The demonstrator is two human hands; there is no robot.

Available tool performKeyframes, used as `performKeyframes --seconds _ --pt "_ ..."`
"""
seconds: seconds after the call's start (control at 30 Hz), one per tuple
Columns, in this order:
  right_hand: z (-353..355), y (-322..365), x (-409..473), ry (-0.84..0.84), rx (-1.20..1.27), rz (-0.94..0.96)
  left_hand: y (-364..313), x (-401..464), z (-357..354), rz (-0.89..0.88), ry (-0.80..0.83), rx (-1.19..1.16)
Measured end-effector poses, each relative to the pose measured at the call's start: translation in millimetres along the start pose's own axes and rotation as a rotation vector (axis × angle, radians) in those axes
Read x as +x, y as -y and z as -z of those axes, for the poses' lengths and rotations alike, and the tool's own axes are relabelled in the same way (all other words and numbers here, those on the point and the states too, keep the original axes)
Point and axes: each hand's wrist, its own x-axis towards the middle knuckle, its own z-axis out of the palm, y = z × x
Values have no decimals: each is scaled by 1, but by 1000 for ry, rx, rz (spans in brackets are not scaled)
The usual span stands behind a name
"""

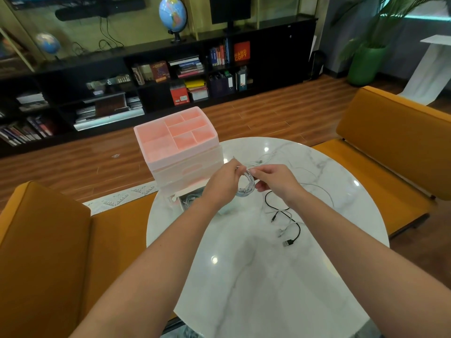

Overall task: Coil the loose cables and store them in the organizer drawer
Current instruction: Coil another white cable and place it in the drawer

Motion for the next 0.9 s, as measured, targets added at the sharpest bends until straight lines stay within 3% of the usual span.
performKeyframes --seconds 0.13,0.27,0.4,0.5,0.9 --pt "4 0 3 40 -110 60 -1 -1 1 45 78 -172" --pt "-5 -5 1 35 -219 91 -5 1 1 56 98 -188" --pt "-6 -3 0 -20 -44 56 -2 -2 -1 85 112 -186" --pt "-1 2 -1 7 158 -83 0 -7 -6 90 53 -216" --pt "1 18 -7 106 36 -255 -13 -11 -7 95 -168 40"
